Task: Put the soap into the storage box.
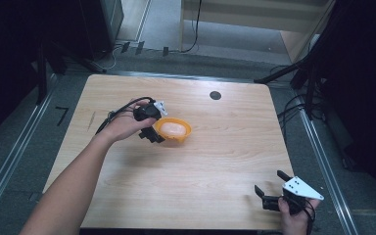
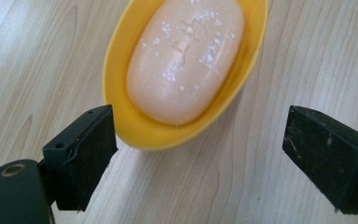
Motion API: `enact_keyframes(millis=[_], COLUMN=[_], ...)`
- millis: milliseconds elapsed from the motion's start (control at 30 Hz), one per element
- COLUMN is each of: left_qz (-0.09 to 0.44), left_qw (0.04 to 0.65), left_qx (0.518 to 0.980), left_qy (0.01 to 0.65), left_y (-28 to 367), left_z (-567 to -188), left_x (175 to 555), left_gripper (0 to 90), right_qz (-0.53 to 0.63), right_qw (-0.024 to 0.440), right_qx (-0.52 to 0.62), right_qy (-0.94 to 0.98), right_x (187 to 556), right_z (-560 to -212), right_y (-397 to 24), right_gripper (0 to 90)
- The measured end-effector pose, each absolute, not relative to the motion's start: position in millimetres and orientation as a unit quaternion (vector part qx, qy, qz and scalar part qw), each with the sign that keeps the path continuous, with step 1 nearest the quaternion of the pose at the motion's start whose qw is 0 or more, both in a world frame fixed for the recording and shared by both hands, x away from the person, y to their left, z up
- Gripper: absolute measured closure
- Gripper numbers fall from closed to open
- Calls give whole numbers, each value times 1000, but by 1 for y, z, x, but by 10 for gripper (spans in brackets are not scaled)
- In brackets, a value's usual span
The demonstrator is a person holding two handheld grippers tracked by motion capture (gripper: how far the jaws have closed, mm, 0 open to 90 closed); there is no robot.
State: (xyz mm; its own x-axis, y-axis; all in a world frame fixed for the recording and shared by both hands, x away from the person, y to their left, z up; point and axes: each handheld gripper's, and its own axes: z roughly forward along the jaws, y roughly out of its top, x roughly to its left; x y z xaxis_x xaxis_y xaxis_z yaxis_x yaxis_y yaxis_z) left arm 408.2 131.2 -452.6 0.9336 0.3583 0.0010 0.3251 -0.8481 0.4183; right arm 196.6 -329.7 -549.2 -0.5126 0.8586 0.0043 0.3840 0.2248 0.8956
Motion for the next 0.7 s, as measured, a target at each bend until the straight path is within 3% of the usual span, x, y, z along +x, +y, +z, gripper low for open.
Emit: enact_keyframes(millis=[700], left_qz=[60], left_qw=[194], left_qx=[961], left_qy=[190], left_y=[152], left_z=[-458], left_x=[375], left_gripper=[83], right_qz=[459], right_qw=[258], right_qx=[421], right_qy=[739], right_x=[196], right_z=[-549], right_y=[-330], right_gripper=[0])
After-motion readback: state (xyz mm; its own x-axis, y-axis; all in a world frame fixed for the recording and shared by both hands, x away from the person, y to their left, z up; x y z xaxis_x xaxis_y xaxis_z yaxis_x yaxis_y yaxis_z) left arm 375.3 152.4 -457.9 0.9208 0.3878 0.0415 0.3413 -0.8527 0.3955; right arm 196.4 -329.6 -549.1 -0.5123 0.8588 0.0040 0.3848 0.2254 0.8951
